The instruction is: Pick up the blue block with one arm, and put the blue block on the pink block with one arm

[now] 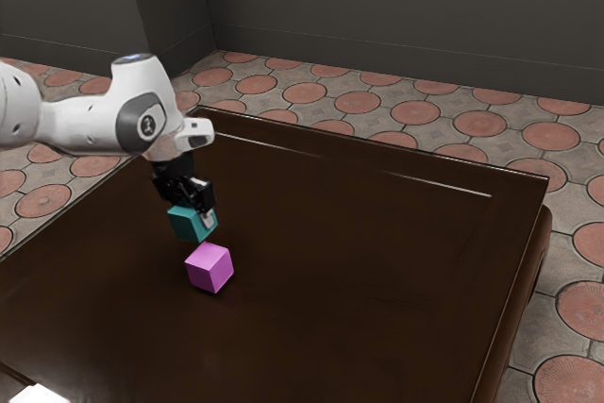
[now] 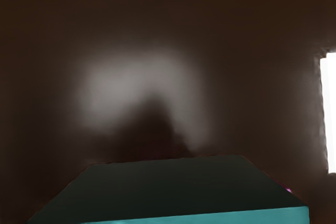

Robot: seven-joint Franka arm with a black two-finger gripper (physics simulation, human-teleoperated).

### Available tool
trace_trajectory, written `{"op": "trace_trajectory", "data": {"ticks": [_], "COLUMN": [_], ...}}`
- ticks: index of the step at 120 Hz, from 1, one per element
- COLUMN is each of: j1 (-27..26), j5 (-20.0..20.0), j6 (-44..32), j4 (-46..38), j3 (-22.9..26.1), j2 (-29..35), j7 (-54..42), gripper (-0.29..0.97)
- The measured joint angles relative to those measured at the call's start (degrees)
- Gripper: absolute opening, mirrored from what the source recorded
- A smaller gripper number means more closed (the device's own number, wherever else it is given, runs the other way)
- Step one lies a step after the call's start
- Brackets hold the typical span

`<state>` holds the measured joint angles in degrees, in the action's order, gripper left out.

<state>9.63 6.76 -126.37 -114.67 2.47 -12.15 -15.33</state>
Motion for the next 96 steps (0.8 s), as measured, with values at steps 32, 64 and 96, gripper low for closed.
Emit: {"op": "trace_trajectory", "data": {"ticks": [32,64,96], "j1": [-0.02,-0.06,-0.03], "j5": [-1.8,-2.6,-3.03], "j6": [-1.83,-2.94,-3.31], "j4": [-5.17,-6.82,-8.87], "j3": [2.6,3.94,4.06], "j2": [3.43,3.9,5.85], "j7": [2.91,5.13,6.69], "gripper": [0.35,0.35,0.35]}}
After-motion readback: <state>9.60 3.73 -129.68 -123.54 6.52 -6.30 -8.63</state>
